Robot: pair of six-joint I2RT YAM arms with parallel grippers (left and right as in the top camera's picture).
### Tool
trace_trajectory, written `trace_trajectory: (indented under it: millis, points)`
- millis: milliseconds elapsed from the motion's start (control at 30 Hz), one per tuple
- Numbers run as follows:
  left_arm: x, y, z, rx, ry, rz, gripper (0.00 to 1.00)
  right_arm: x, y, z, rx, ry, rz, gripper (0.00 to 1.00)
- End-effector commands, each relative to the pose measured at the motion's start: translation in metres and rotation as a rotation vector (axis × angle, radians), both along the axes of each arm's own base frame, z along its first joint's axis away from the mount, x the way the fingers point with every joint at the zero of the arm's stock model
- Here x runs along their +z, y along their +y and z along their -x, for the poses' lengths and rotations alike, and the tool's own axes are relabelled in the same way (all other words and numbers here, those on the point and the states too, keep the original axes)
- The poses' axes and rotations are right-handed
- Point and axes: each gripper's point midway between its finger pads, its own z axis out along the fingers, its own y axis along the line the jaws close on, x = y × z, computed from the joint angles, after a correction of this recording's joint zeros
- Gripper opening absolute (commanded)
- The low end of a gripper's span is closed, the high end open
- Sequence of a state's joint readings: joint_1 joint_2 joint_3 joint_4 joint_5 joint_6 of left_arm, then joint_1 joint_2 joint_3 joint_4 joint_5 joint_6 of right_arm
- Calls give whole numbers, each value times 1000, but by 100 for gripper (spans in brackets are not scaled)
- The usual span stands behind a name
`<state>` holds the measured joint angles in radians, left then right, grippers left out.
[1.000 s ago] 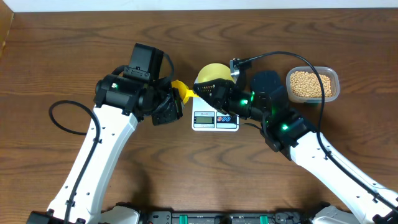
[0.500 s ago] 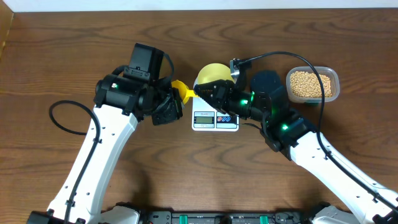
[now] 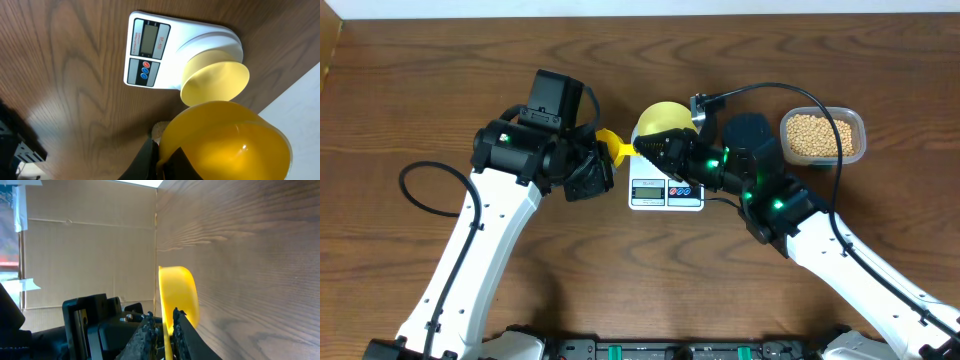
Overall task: Scoop item into bowl and weigh 50g on scale
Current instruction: 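Grasp the scoop handle with the right gripper from the left gripper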
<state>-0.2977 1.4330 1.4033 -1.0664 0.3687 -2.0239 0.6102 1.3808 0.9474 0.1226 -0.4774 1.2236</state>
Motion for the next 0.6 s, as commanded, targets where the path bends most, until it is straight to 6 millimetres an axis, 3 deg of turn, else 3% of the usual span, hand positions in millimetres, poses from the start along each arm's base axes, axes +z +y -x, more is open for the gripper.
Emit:
trace_trajectory:
  millis: [0, 567]
  points:
    - [1, -2, 1, 48, 30, 22, 8, 8, 3, -1, 1, -19, -5, 14]
    - [1, -4, 1, 44, 33, 30, 7, 7, 4, 0, 3, -18, -4, 13]
